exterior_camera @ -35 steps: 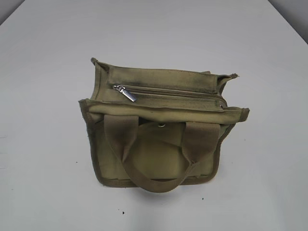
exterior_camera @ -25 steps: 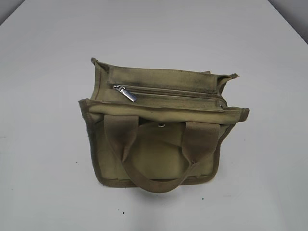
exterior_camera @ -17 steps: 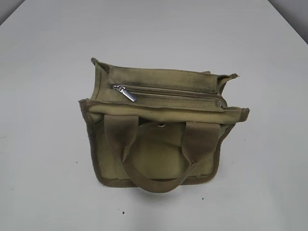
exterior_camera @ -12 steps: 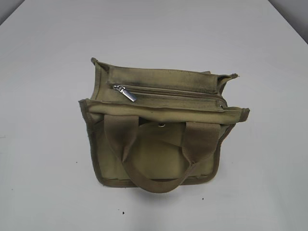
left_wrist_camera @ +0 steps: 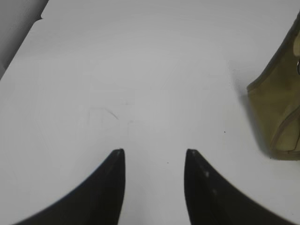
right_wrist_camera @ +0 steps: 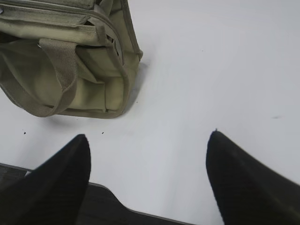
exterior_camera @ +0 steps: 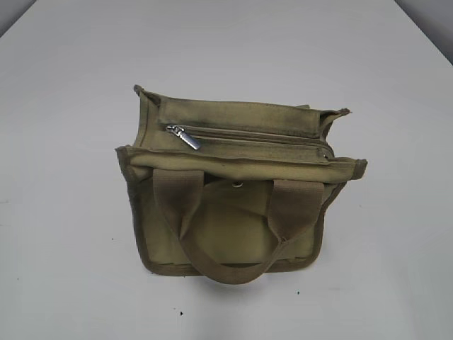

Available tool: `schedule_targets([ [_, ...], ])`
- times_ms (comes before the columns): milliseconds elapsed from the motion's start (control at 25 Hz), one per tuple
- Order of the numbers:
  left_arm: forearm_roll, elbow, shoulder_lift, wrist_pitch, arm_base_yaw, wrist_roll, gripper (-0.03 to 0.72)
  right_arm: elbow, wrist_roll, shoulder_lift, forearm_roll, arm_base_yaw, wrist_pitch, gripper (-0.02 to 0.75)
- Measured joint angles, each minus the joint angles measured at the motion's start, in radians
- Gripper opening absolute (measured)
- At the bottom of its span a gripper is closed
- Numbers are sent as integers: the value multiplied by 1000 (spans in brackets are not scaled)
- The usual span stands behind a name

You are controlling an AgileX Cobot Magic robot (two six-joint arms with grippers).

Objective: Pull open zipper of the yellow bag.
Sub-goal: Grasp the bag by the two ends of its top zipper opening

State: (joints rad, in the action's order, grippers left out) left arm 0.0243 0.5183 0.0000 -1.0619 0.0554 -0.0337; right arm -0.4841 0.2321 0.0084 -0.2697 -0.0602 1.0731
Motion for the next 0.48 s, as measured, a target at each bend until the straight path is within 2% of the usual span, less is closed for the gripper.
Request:
schedule_targets([
  [160,-24,13,62,34,0,0,328,-10,24,116,-17,0,-50,594],
  [240,-66,20,125,124,0,0,328,-16,57,197,-43,0,-134,594],
  [400,-239,37,334,312,0,3,328,-17,111,330,-104,-44,-322,594],
  [480,-367,63,459,366,0,54,328,-28,143,404,-110,-88,-367,594],
])
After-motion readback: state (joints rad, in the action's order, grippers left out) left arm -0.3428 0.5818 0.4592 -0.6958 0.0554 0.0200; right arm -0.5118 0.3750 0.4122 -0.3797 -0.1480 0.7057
